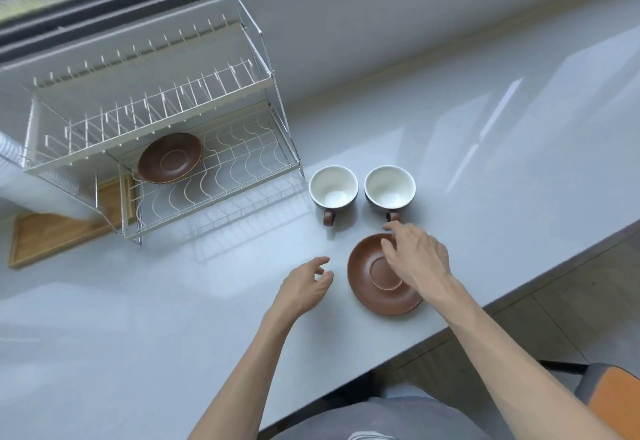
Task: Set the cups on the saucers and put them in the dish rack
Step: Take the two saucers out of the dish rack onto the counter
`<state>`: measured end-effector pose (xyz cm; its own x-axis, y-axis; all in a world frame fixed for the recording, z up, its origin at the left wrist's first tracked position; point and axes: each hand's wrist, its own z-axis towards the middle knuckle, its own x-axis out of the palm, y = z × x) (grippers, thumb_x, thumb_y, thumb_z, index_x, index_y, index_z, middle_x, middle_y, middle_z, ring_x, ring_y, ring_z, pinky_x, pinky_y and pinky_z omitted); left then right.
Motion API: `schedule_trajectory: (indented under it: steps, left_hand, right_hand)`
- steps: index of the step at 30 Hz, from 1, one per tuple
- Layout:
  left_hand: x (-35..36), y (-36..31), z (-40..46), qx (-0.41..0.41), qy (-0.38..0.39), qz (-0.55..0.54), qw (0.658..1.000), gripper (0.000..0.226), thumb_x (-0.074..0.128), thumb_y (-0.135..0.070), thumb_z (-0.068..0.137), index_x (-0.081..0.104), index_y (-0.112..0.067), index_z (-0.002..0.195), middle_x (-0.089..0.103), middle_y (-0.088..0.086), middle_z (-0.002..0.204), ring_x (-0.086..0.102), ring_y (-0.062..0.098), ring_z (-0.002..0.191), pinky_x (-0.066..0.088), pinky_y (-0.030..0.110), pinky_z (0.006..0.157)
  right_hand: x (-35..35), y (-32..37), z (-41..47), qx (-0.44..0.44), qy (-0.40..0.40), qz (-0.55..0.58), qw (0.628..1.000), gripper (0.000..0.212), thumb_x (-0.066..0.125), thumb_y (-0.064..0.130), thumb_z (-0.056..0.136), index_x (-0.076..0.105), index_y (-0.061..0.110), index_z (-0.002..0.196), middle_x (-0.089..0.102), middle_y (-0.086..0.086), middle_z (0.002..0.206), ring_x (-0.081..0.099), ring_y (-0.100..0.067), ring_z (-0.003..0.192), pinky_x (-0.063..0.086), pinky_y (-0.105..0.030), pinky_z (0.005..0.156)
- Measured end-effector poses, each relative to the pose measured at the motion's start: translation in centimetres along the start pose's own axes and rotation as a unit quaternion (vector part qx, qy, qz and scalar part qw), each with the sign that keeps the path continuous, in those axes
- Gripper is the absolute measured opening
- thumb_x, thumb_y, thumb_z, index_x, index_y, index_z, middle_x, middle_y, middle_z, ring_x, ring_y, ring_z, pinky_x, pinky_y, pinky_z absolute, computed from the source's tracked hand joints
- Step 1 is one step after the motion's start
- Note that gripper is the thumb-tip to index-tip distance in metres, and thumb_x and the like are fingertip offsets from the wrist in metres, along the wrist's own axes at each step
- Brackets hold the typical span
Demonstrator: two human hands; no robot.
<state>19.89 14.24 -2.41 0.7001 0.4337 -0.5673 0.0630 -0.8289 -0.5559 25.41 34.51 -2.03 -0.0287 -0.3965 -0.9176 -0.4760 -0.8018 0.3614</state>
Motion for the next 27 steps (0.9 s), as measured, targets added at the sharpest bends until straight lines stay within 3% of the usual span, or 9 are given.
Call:
schedule_trajectory:
  steps: [5, 10, 13, 19, 27]
  left_hand:
    - [-5.3, 3.1, -0.9, 0.0, -0.007, 0.212, 0.977, 0.053, 0.039, -0.042, 0.104, 0.034, -0.032, 0.156, 0.05, 0.002, 0.152, 0.05, 0.025, 0.137, 0.043, 0.039, 0.108]
    - [-10.9, 6.1, -2.5, -0.026, -0.103, 0.296, 0.949, 0.052, 0.037, -0.039, 0.105, 0.034, -0.025, 0.155, 0.049, 0.006, 0.15, 0.052, 0.031, 0.132, 0.044, 0.041, 0.1]
    - [-13.8, 7.8, -3.5, -0.043, -0.174, 0.303, 0.936, 0.05, 0.038, -0.038, 0.104, 0.039, -0.023, 0.152, 0.052, 0.007, 0.147, 0.052, 0.032, 0.13, 0.044, 0.04, 0.098]
    - [-18.1, 10.4, -3.8, -0.056, -0.294, 0.243, 0.923, 0.049, 0.04, -0.04, 0.104, 0.041, -0.026, 0.151, 0.051, -0.002, 0.149, 0.049, 0.025, 0.134, 0.043, 0.038, 0.101]
    - [-21.8, 11.6, -1.4, -0.061, -0.33, 0.192, 0.922, 0.05, 0.043, -0.04, 0.103, 0.043, -0.026, 0.151, 0.051, 0.001, 0.15, 0.049, 0.026, 0.135, 0.043, 0.039, 0.103]
  right_hand:
    - [0.0, 5.6, 1.7, -0.123, 0.058, -0.06, 0.989, 0.04, 0.045, 0.034, 0.093, 0.051, 0.03, 0.132, 0.062, -0.002, 0.125, 0.059, -0.029, 0.114, 0.047, -0.041, 0.089]
    - [0.6, 12.0, 3.2, -0.229, 0.031, -0.098, 0.968, 0.042, 0.045, 0.039, 0.097, 0.047, 0.027, 0.137, 0.052, -0.004, 0.136, 0.051, -0.029, 0.12, 0.047, -0.04, 0.087]
    - [0.8, 15.2, 3.9, -0.267, 0.007, -0.097, 0.959, 0.045, 0.045, 0.042, 0.098, 0.043, 0.027, 0.14, 0.043, -0.006, 0.145, 0.043, -0.028, 0.129, 0.04, -0.042, 0.098]
    - [0.8, 20.3, 6.1, -0.29, -0.011, -0.079, 0.954, 0.046, 0.043, 0.045, 0.098, 0.041, 0.03, 0.142, 0.04, -0.007, 0.149, 0.04, -0.026, 0.135, 0.038, -0.041, 0.103]
    - [1.2, 25.7, 9.2, -0.303, 0.001, -0.078, 0.95, 0.044, 0.044, 0.044, 0.098, 0.045, 0.026, 0.139, 0.042, -0.007, 0.147, 0.042, -0.027, 0.133, 0.041, -0.043, 0.099]
